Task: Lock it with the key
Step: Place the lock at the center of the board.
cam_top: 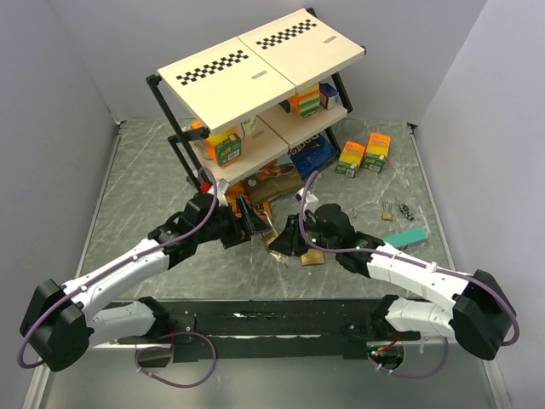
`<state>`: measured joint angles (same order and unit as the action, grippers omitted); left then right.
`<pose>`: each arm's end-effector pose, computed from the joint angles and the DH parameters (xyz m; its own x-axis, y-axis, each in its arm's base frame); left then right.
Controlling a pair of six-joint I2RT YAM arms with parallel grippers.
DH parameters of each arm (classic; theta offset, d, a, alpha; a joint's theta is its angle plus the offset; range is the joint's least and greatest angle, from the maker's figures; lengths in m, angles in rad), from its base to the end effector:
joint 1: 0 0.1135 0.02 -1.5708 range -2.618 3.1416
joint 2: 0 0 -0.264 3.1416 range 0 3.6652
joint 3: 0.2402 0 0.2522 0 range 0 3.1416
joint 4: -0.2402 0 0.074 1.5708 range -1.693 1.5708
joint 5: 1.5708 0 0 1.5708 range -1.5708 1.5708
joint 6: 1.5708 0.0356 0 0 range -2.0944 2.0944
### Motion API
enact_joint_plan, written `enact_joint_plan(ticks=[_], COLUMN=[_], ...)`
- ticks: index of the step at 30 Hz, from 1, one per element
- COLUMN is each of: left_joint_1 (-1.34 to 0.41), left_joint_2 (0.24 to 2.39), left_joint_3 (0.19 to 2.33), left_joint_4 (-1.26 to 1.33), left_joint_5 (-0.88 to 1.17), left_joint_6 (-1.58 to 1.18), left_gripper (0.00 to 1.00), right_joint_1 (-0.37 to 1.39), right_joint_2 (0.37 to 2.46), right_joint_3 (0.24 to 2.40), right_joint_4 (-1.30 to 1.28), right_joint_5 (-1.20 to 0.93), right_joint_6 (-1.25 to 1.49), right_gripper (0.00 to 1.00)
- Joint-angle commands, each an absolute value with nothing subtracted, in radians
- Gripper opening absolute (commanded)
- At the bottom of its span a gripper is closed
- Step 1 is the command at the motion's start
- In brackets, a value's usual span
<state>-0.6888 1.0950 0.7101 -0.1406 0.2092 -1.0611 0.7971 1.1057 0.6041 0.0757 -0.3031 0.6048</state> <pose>0.1827 -0.1600 0.2572 -0.8528 -0.4039 -0.3311 0.0330 0.5911 -0.8059 0.1626 0.1816 0.2397 -0.7337 0.0256 -0.6790 -0.5537 0.5567 0.6192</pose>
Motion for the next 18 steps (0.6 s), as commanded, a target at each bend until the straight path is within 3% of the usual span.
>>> enact_joint_plan(ticks=[1,18], left_joint_1=[-0.698,-0.701], left_joint_2=[1.083,1.086], left_joint_3=[0.689,0.663], left_joint_4=[-0.087,-0.029], left_joint_5=[0.201,0.242], left_joint_6=[-1.112,-1.146], left_gripper=[0.93,0.77], right_joint_1=[0.816,0.857], right_joint_2=[1.107,1.135], right_joint_3=[0.672,0.684], right_joint_4=[0.219,0.256], right_joint_5=[-0.320,-0.308], right_joint_6=[0.653,0.673], right_gripper=[0.00,0.00])
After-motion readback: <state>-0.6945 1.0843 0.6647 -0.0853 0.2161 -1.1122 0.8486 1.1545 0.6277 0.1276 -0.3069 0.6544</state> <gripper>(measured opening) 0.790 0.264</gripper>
